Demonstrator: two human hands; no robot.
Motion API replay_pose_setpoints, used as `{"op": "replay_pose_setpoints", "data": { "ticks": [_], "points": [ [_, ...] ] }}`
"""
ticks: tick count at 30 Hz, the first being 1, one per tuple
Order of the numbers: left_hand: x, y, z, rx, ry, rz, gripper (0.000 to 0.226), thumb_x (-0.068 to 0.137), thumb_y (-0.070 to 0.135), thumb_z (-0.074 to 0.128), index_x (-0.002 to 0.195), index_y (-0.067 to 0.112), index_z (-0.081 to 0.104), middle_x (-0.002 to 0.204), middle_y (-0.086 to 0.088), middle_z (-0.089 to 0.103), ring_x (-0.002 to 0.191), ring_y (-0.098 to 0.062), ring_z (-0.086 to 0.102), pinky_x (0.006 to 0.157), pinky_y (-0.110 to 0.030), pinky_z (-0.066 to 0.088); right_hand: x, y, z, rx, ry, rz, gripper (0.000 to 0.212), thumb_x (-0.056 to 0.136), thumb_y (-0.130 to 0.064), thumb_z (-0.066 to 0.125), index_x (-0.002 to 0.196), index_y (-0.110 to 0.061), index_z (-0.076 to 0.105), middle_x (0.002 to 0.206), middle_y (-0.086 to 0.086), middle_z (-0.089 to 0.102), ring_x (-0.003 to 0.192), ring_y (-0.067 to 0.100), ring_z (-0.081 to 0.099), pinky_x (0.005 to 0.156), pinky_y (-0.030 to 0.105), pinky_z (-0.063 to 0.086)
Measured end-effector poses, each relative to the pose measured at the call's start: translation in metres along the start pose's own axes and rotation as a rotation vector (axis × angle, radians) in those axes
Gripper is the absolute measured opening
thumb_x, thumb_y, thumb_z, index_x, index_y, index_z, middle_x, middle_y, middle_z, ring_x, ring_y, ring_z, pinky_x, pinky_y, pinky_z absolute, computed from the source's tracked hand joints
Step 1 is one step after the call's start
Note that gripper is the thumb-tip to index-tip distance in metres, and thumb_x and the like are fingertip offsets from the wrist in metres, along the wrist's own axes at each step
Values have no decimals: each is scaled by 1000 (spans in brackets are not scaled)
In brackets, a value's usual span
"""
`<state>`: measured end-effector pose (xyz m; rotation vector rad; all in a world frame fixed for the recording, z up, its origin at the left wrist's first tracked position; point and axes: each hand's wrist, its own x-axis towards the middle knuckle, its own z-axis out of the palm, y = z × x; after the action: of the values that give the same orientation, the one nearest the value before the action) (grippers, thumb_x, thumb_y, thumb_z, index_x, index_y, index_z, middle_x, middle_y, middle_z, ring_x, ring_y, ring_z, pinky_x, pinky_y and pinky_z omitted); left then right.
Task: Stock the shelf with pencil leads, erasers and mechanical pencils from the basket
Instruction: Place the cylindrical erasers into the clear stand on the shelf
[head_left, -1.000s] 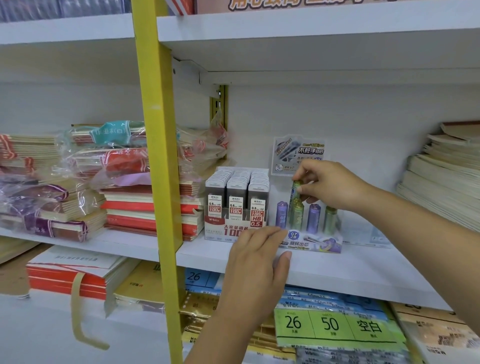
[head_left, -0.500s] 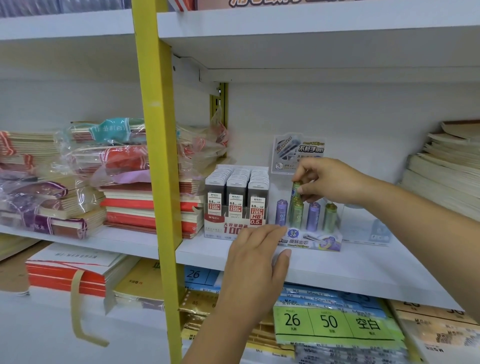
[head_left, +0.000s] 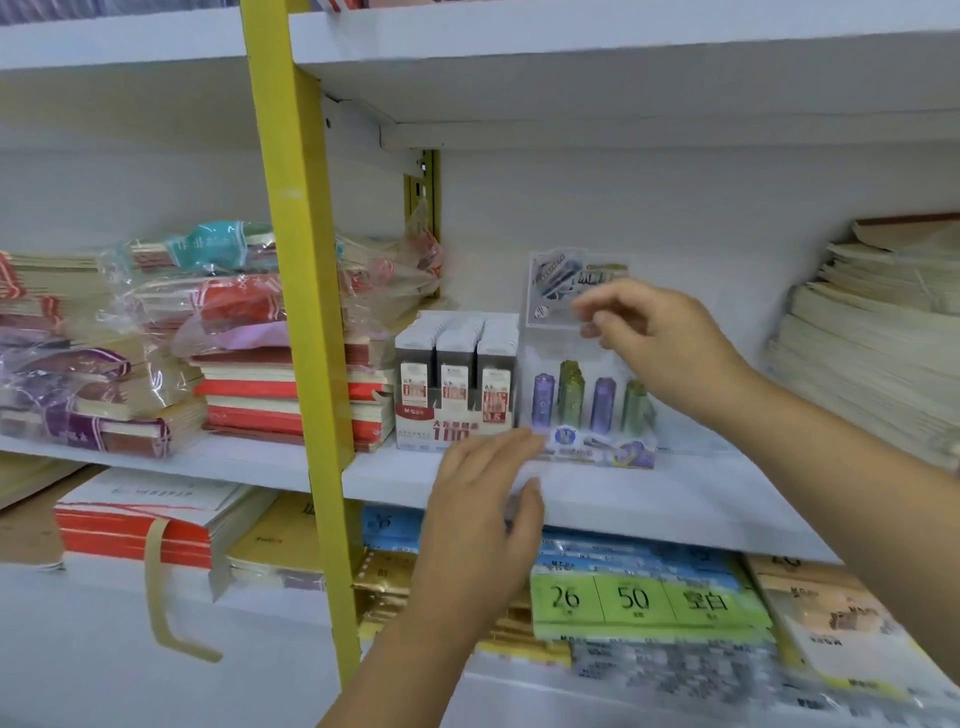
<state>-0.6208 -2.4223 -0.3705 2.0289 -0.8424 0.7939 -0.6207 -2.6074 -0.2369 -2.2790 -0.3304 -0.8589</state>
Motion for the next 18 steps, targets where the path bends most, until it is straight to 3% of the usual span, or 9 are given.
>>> {"op": "replay_pose_setpoints", "data": {
  "ticks": [3,5,7,10,12,16,18],
  "points": [
    [-32,3,-8,14,6,59,31,92,28,51,118,22,66,111,14,60,105,-3,47,94,-9,32,-64,-16,-6,225,9,-158,29,91,-7,54,98,-32,66,87,-2,71,79,14,70,71,27,56],
    [-65,-6,-5,25,-204,49,29,92,30,52,116,22,66,105,12,61,96,-6,52,84,-20,41,-106,-11,3,288,-219,-45,21,89,-17,56,97,-32,68,84,-1,72,72,16,71,59,21,55],
    [-106,-20,2,20,-499,-68,27,94,32,56,119,28,64,109,13,60,94,-5,54,81,-25,47,-150,14,25,246,-521,152,13,89,-26,60,98,-33,68,84,-3,73,70,12,71,54,20,53],
    [-172,-47,23,2,-920,-354,32,95,34,61,127,30,59,126,8,58,105,-9,56,87,-27,48,-233,69,77,57,-865,382,13,91,-29,61,102,-35,67,87,-11,67,78,4,65,69,26,54],
    [-215,-63,40,9,-1077,-510,40,95,33,62,133,25,56,136,1,55,116,-15,55,92,-24,42,-291,104,113,-1,-968,513,17,92,-26,60,108,-27,67,96,-16,62,92,8,62,82,27,49],
    [-292,-86,75,-44,-1183,-738,40,94,28,66,131,15,59,129,-1,58,113,-16,56,87,-8,35,-393,155,167,-1,-1021,815,25,93,-32,60,117,-27,63,118,-1,63,108,15,60,91,26,46],
    [-328,-95,89,-51,-1233,-856,44,94,31,66,134,17,56,135,-2,57,119,-19,56,94,-18,38,-434,170,186,30,-1001,949,25,94,-30,60,119,-27,62,125,1,61,108,15,58,89,26,44]
  ]
}}
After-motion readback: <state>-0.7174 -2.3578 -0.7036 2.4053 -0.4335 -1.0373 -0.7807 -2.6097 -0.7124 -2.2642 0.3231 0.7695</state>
